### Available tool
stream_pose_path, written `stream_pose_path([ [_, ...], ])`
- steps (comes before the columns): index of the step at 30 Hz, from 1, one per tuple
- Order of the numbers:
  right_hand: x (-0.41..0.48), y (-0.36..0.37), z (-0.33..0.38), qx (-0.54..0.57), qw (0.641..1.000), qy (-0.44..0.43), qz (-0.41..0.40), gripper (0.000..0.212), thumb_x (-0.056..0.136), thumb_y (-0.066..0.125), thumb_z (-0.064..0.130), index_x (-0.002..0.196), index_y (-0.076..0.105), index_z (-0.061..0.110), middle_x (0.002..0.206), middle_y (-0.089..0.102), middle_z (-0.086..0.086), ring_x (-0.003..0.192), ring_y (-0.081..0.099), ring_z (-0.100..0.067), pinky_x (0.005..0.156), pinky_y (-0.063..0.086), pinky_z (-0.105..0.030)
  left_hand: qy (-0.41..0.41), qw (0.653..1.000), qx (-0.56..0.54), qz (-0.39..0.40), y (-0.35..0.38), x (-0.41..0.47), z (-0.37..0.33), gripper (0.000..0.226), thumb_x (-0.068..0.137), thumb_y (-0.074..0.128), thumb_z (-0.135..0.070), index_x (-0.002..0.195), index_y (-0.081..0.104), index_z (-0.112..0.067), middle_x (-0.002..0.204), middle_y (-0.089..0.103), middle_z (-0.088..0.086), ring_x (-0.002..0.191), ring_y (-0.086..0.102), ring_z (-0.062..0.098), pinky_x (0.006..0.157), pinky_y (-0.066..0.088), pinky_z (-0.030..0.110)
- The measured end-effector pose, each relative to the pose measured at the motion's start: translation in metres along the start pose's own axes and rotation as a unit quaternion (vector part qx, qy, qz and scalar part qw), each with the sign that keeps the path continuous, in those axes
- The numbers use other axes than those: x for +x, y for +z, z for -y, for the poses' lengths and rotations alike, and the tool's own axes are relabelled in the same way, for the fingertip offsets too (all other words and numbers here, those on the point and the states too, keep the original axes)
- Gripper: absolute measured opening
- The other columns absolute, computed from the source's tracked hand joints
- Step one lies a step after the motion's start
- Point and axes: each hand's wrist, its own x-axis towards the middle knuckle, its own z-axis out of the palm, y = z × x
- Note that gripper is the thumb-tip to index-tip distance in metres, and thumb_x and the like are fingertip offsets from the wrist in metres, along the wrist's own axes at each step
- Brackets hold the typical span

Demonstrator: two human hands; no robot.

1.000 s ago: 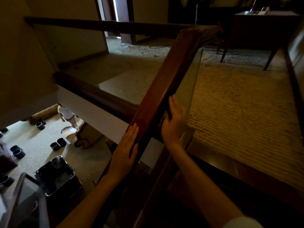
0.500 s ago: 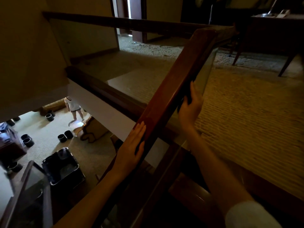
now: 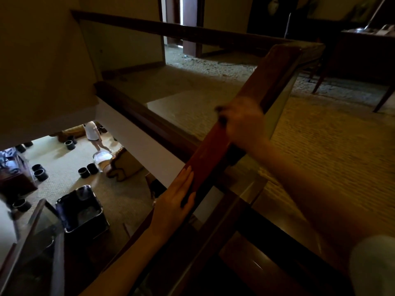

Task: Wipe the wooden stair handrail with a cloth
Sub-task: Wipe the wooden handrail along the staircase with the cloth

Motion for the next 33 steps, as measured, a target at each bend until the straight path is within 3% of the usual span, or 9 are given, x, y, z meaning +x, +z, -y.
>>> stream_pose_path([
  [4, 0.05, -0.008, -0.026, -0.049, 0.977, 0.207, 0.032, 0.031, 0.092, 0.047, 0.005, 0.112, 0.07, 0.009, 0.124, 0.063, -0.007, 0.12, 0.053, -0.026, 0.094, 0.043, -0.033, 0.013, 1.0, -0.007, -0.008, 0.0, 0.002, -0.003, 0.047, 0.096, 0.049, -0.028, 0.14, 0.045, -0.009, 0.147, 0.042, 0.005, 0.134, 0.043, 0.013, 0.106, 0.041, 0.025],
  [7, 0.023, 0.003, 0.04, 0.014, 0.982, 0.113, 0.152, 0.025, 0.093, 0.05, 0.012, 0.111, 0.067, 0.017, 0.118, 0.062, -0.002, 0.106, 0.057, -0.019, 0.085, 0.048, -0.029, 0.013, 1.0, -0.022, 0.0, -0.003, 0.001, -0.005, 0.048, 0.096, 0.049, -0.027, 0.139, 0.047, -0.005, 0.147, 0.042, 0.007, 0.128, 0.052, 0.02, 0.102, 0.045, 0.025],
  [10, -0.042, 0.002, 0.095, 0.096, 0.965, -0.03, 0.243, 0.035, 0.091, 0.049, 0.012, 0.118, 0.069, 0.022, 0.128, 0.063, 0.002, 0.121, 0.055, -0.018, 0.094, 0.05, -0.033, 0.01, 0.999, -0.033, -0.001, -0.005, 0.0, -0.005, 0.049, 0.095, 0.048, -0.025, 0.138, 0.048, -0.004, 0.146, 0.043, 0.008, 0.103, 0.068, 0.026, 0.084, 0.051, 0.019],
  [17, 0.018, -0.018, -0.011, -0.002, 0.983, 0.172, 0.061, 0.035, 0.089, 0.048, -0.003, 0.117, 0.068, 0.005, 0.126, 0.061, -0.014, 0.121, 0.051, -0.033, 0.093, 0.045, -0.041, 0.012, 1.0, 0.001, -0.029, -0.005, 0.001, -0.009, 0.042, 0.093, 0.054, -0.023, 0.128, 0.06, -0.001, 0.139, 0.053, 0.009, 0.127, 0.054, 0.021, 0.1, 0.048, 0.026],
  [20, 0.044, -0.001, 0.016, -0.034, 0.972, 0.192, 0.128, 0.024, 0.092, 0.05, 0.006, 0.108, 0.068, 0.005, 0.115, 0.061, -0.013, 0.105, 0.055, -0.03, 0.085, 0.045, -0.039, -0.005, 1.0, -0.005, -0.027, -0.007, 0.0, -0.011, 0.04, 0.093, 0.056, -0.024, 0.125, 0.063, -0.002, 0.135, 0.058, 0.01, 0.12, 0.058, 0.018, 0.092, 0.052, 0.022],
  [23, 0.006, 0.011, 0.084, 0.015, 0.963, 0.079, 0.259, 0.023, 0.092, 0.049, 0.012, 0.106, 0.067, 0.015, 0.102, 0.061, -0.003, 0.082, 0.055, -0.017, 0.061, 0.041, -0.025, -0.016, 0.999, 0.0, -0.04, -0.007, -0.002, -0.009, 0.032, 0.091, 0.061, -0.022, 0.113, 0.067, 0.0, 0.124, 0.062, 0.013, 0.105, 0.063, 0.017, 0.078, 0.056, 0.025],
  [27, -0.059, -0.007, 0.094, 0.121, 0.976, 0.03, 0.179, 0.037, 0.082, 0.053, -0.003, 0.107, 0.075, 0.013, 0.12, 0.068, -0.004, 0.118, 0.057, -0.026, 0.095, 0.049, -0.042, -0.005, 0.999, 0.008, -0.053, -0.006, -0.002, -0.008, 0.03, 0.09, 0.062, -0.022, 0.109, 0.067, 0.0, 0.117, 0.061, 0.014, 0.097, 0.061, 0.017, 0.068, 0.055, 0.027],
  [29, -0.051, -0.008, 0.06, 0.105, 0.986, 0.085, 0.095, 0.04, 0.077, 0.051, -0.014, 0.102, 0.075, 0.006, 0.117, 0.068, -0.013, 0.114, 0.058, -0.036, 0.092, 0.05, -0.052, -0.006, 0.998, 0.014, -0.061, -0.004, -0.002, -0.01, 0.029, 0.09, 0.062, -0.022, 0.108, 0.067, 0.0, 0.114, 0.061, 0.013, 0.096, 0.061, 0.018, 0.066, 0.055, 0.028],
  [33, 0.021, 0.002, 0.022, 0.008, 0.974, 0.216, 0.073, 0.032, 0.086, 0.046, -0.006, 0.101, 0.073, 0.002, 0.109, 0.066, -0.017, 0.106, 0.057, -0.036, 0.083, 0.046, -0.041, -0.009, 0.997, 0.016, -0.069, -0.003, -0.001, -0.01, 0.026, 0.09, 0.063, -0.02, 0.106, 0.067, 0.0, 0.112, 0.061, 0.014, 0.093, 0.062, 0.018, 0.064, 0.054, 0.026],
])
